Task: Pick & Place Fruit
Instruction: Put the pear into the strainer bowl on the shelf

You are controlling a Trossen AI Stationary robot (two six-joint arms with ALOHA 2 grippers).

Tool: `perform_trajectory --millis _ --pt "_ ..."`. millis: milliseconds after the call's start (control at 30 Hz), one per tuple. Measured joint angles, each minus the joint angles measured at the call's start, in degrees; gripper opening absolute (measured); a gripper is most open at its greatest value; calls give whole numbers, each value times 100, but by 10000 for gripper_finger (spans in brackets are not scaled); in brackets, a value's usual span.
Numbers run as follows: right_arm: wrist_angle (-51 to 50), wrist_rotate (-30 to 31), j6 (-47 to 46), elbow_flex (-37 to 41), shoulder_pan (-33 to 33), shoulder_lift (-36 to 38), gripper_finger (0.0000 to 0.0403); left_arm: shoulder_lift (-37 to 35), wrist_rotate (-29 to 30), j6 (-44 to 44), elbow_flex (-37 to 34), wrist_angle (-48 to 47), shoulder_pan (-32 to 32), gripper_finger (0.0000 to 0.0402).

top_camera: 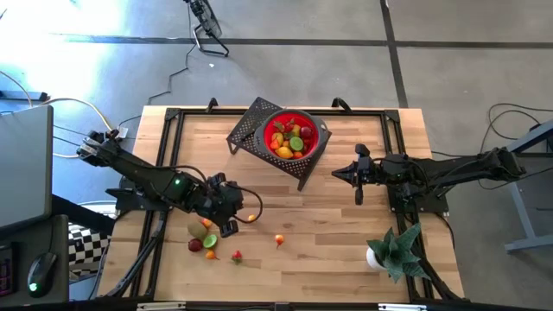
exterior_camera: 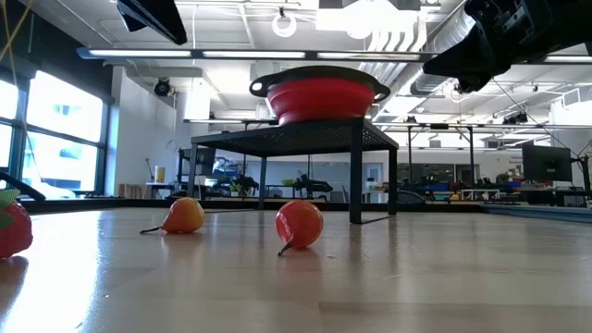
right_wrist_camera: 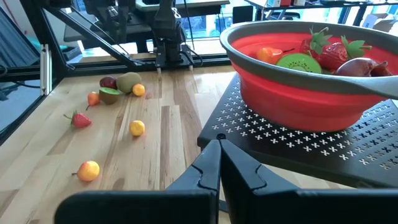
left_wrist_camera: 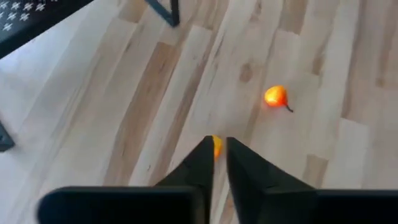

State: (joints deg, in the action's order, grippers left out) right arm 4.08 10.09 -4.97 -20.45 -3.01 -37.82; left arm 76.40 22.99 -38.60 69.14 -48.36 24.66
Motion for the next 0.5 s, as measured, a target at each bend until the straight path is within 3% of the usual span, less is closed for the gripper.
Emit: perform_trajectory --millis 333,500 --pt "-3 1 1 -2 0 -1 2 361 -38 -218 9 -434 -230 211" --pt "-10 1 0 -2 0 -2 2 593 -209 -218 7 -333 -264 267"
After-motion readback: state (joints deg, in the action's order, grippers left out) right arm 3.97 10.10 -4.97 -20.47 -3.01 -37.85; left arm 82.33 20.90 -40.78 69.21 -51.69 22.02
